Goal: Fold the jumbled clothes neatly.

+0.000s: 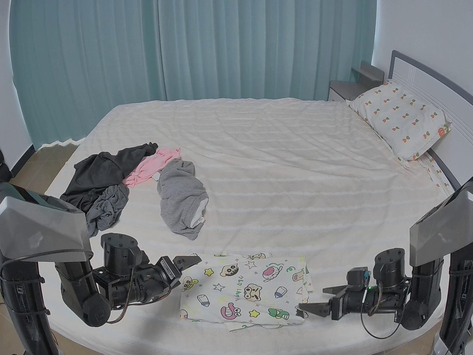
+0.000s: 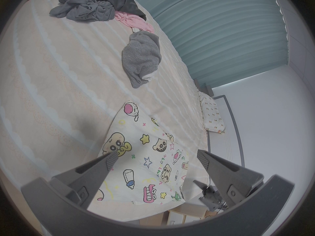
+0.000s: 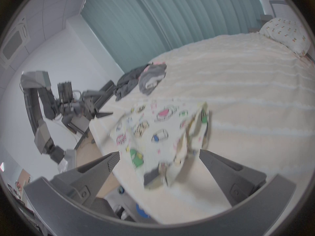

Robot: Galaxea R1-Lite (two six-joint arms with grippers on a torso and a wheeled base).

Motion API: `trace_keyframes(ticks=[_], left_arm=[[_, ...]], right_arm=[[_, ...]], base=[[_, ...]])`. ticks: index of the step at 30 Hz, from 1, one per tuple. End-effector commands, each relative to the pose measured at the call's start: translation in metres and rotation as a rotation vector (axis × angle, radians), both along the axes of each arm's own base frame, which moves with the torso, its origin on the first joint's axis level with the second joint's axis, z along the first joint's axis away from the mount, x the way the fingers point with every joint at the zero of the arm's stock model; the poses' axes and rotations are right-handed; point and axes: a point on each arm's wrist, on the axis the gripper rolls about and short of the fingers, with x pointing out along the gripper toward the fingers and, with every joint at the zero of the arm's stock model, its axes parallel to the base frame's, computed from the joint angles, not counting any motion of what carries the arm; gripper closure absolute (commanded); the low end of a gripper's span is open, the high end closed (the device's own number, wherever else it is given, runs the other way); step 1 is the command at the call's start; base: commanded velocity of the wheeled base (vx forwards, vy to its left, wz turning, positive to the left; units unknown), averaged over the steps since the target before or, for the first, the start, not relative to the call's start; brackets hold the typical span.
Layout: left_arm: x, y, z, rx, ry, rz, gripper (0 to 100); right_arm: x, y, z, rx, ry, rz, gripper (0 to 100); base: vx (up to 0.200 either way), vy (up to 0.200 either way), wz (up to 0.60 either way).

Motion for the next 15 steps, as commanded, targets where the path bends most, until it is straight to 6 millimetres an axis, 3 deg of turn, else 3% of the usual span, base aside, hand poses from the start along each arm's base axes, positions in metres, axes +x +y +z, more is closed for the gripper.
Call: trace_keyframes(ticks=[1,3,4,8,15], left_arm=[[0.0,0.0,-0.001,0.0,0.003,-0.002,0],[0.0,0.0,-0.001,0.0,0.003,-0.002,0],[0.0,0.0,0.0,-0.004,0.003,-0.005,0],[0.0,0.0,0.0,-0.005,0.0,-0.005,0],[0.0,0.0,0.0,-0.003,0.001,-0.004,0]], right_arm=[[0.04,0.015,0.006,0.083,-0.063,-0.038,0],[0.04,0.015,0.006,0.083,-0.063,-0.038,0],[0.063,0.025,0.0,0.073,-0.019,-0.044,0],[0.084,0.033,-0.002,0.061,0.052,-0.063,0],[0.096,0.028,-0.004,0.041,0.112,-0.086,0]], base=[[0.0,0.0,0.0],[0.0,0.0,0.0],[0.0,0.0,0.0],[0.0,0.0,0.0],[0.0,0.0,0.0]])
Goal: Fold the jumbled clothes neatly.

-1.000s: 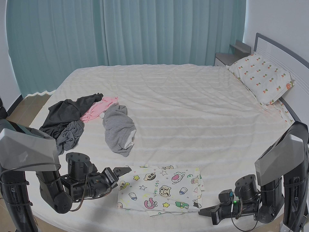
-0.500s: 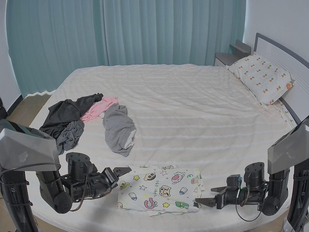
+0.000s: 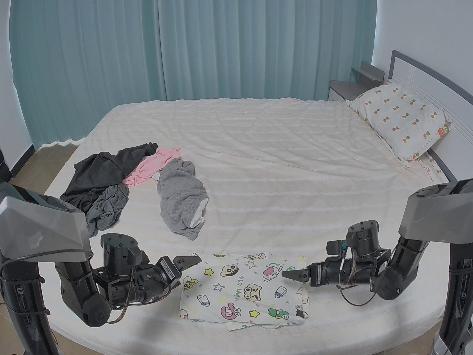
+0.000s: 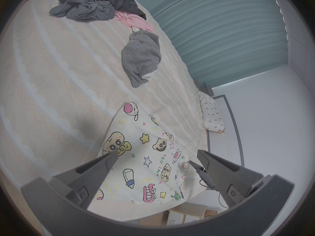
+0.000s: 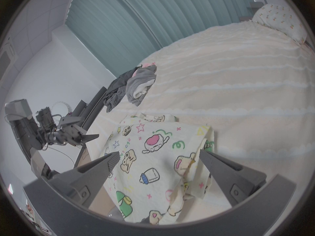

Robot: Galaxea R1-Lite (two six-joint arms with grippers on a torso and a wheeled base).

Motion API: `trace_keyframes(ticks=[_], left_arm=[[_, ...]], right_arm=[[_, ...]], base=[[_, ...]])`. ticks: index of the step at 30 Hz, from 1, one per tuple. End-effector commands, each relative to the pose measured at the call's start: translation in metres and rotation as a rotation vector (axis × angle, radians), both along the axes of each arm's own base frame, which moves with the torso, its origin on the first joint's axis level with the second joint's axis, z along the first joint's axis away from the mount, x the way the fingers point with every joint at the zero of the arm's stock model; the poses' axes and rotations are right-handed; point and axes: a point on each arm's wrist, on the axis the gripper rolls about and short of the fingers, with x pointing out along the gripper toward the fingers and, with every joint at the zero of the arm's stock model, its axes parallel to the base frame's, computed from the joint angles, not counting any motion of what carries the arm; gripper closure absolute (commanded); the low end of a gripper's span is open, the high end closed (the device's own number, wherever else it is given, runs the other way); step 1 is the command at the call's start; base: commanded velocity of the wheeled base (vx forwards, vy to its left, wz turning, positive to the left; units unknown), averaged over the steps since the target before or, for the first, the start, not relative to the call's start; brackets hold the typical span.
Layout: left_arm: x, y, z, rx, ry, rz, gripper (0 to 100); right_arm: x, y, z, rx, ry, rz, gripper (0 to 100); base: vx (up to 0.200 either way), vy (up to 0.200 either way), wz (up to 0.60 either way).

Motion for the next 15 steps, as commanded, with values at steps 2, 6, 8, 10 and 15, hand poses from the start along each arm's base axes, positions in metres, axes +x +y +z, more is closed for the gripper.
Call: trace_keyframes(ticks=[2,6,8,10,15], left_arm=[[0.0,-0.0001,0.0001,0.0,-0.001,0.0,0],[0.0,-0.0001,-0.0003,0.001,0.0,0.001,0],[0.0,-0.0001,-0.0003,0.002,-0.001,0.0,0],[0.0,0.0,-0.0009,0.006,-0.001,-0.002,0],[-0.0003,0.0001,-0.0036,0.029,-0.005,-0.013,0]], right_arm=[[0.0212,0.001,0.002,0.019,-0.017,-0.022,0],[0.023,0.0006,0.001,0.005,0.014,-0.026,0],[0.022,0.0002,-0.0005,-0.005,0.039,-0.024,0],[0.0216,-0.0005,-0.001,-0.009,0.052,-0.025,0],[0.0213,-0.0012,-0.0016,-0.013,0.058,-0.025,0]], base=[[0.0,0.0,0.0],[0.0,0.0,0.0],[0.0,0.0,0.0],[0.0,0.0,0.0],[0.0,0.0,0.0]])
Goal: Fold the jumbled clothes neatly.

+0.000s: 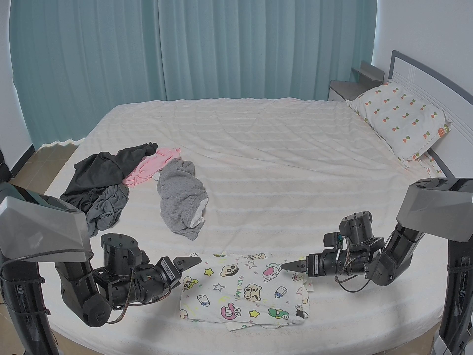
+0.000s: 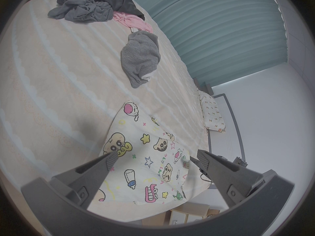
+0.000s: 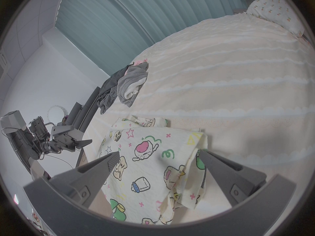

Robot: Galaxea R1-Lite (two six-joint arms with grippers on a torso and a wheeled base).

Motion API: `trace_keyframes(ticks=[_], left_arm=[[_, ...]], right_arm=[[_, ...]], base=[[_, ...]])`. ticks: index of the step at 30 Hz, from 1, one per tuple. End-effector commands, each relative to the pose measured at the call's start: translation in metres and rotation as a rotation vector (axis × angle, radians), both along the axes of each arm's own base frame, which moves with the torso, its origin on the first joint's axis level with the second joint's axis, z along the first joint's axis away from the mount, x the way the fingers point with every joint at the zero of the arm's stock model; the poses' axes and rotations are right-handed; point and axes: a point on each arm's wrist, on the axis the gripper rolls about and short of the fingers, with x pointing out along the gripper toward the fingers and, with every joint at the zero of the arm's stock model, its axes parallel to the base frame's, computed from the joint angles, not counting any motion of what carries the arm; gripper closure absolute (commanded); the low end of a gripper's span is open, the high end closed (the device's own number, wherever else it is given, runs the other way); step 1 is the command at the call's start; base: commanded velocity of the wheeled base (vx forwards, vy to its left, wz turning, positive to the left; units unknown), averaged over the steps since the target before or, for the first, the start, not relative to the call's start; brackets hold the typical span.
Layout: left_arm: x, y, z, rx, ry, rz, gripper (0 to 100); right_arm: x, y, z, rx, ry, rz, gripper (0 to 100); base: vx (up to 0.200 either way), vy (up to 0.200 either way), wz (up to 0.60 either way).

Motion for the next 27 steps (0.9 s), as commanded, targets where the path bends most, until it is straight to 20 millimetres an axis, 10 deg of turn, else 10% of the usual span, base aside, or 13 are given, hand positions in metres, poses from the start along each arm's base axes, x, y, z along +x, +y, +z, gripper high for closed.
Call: trace_keyframes(ticks=[1,20,21,27], left_arm=[[0.0,0.0,-0.002,0.007,0.003,-0.003,0],[-0.001,0.0,-0.003,0.01,0.006,-0.004,0],[-0.001,0.0,-0.003,0.01,0.006,-0.004,0],[-0.001,0.0,-0.001,0.004,0.006,0.003,0]], right_arm=[[0.0,0.001,0.0,0.001,0.0,0.005,0],[0.004,0.015,-0.004,-0.015,0.038,0.042,0],[0.004,0.015,-0.006,-0.017,0.042,0.042,100],[0.004,0.015,-0.005,-0.029,0.057,0.036,100]], base=[[0.0,0.0,0.0],[0.0,0.0,0.0],[0.0,0.0,0.0],[0.0,0.0,0.0]])
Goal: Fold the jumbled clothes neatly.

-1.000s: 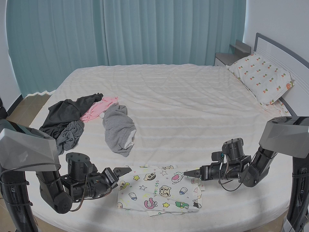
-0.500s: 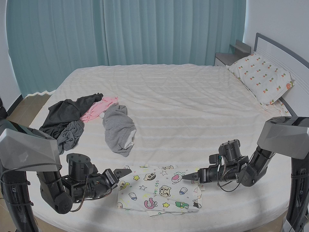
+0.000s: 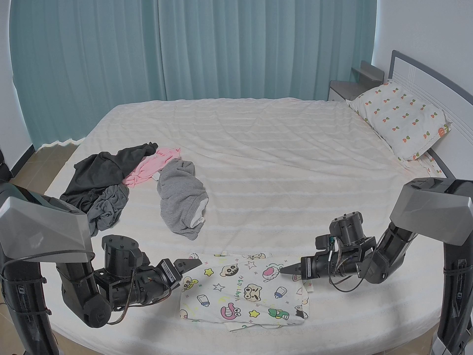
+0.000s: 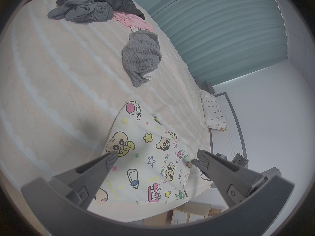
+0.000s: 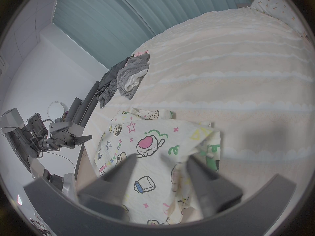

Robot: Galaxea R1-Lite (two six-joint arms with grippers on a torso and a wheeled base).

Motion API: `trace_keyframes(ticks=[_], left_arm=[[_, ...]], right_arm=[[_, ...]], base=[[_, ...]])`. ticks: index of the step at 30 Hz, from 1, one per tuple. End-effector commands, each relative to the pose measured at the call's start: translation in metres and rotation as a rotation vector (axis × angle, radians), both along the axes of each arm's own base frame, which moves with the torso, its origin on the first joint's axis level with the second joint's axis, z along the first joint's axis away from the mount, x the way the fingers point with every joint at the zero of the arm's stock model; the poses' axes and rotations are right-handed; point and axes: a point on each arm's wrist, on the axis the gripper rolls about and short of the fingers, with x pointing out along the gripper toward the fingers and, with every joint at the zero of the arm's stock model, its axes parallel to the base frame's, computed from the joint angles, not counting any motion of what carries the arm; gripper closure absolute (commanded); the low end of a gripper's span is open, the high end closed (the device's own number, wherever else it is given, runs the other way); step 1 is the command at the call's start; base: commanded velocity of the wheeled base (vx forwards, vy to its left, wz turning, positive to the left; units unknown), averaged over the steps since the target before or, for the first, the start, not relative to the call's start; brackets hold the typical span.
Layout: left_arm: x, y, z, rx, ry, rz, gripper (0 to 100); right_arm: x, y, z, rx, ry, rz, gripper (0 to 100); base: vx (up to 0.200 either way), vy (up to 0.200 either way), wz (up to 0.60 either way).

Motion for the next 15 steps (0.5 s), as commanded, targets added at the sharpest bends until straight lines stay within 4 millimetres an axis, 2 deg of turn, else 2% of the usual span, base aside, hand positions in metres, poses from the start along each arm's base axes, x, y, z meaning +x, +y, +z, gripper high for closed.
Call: trace_keyframes(ticks=[1,15], left_arm=[[0.0002,0.0004,0.0009,-0.004,-0.001,0.004,0],[-0.0005,0.0007,0.001,-0.003,0.0,0.004,0]], right_arm=[[0.0002,0.0001,0.0009,-0.003,-0.001,-0.004,100],[0.0038,-0.0044,0.0058,-0.041,-0.074,-0.064,100]], base=[[0.0,0.0,0.0],[0.0,0.0,0.0]])
